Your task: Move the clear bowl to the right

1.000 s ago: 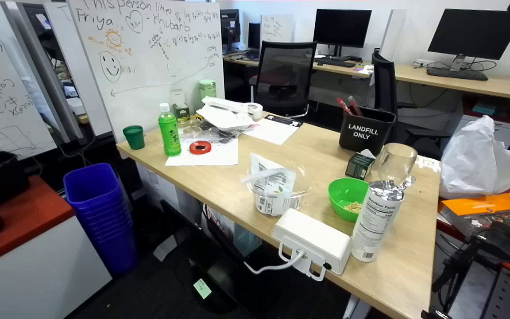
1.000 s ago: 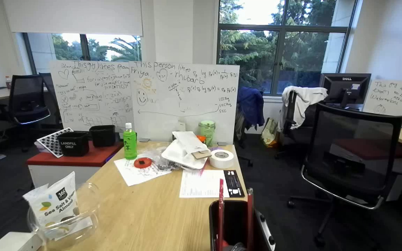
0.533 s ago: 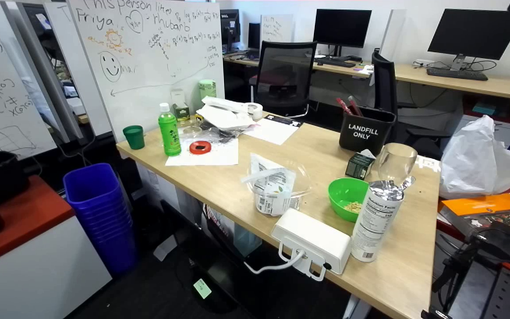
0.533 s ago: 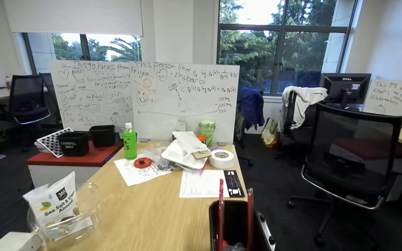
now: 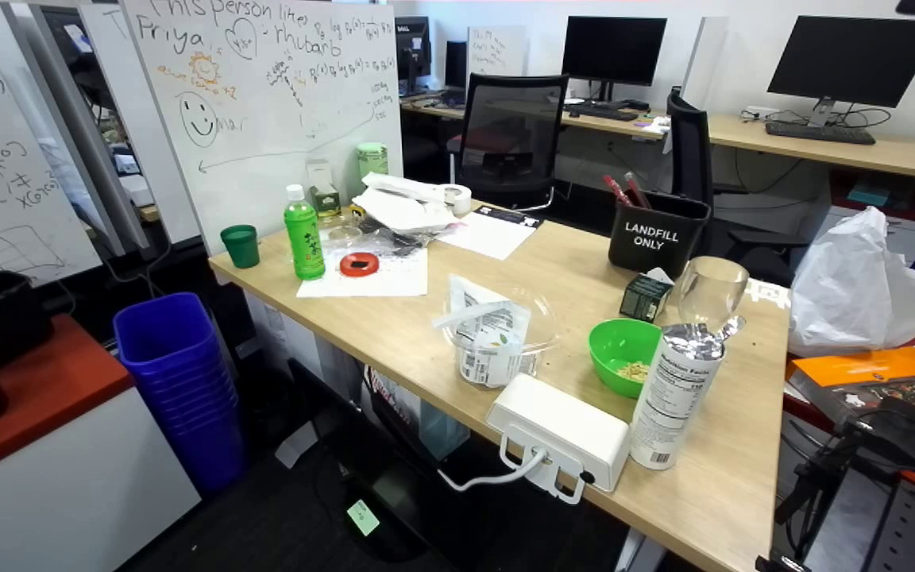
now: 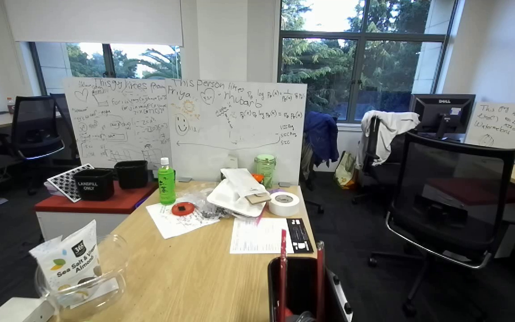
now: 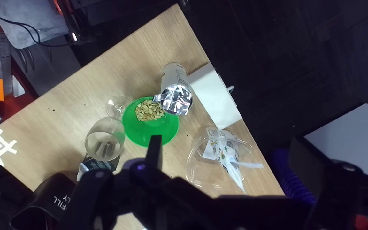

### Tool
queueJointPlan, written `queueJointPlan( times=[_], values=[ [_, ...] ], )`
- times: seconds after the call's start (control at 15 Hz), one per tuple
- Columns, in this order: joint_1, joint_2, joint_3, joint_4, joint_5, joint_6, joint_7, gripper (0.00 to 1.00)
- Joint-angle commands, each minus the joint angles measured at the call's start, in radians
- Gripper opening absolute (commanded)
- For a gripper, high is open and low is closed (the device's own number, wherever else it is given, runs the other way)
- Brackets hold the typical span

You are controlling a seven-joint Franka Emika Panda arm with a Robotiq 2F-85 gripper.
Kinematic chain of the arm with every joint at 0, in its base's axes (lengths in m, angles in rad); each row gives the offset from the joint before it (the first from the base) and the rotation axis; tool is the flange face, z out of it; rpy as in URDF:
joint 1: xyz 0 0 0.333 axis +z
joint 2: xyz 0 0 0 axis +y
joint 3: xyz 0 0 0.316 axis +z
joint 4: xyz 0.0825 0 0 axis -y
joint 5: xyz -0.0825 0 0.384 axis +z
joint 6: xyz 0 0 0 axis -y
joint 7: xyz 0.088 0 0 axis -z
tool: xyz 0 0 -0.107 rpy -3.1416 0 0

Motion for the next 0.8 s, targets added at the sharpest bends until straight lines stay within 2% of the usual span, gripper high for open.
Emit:
queueJointPlan(
  times=[0.0,0.27,0.53,0.73],
  values=[
    [-0.007,0.075,0.024,0.038,0.001,0.036,-0.02,1.0],
    [0.004,0.192,0.062,0.068,-0.015,0.109,-0.024,1.0],
    [0.014,0.339,0.096,0.081,-0.029,0.295,-0.006,1.0],
    [0.025,0.454,0.098,0.101,-0.046,0.365,0.001,1.0]
  ],
)
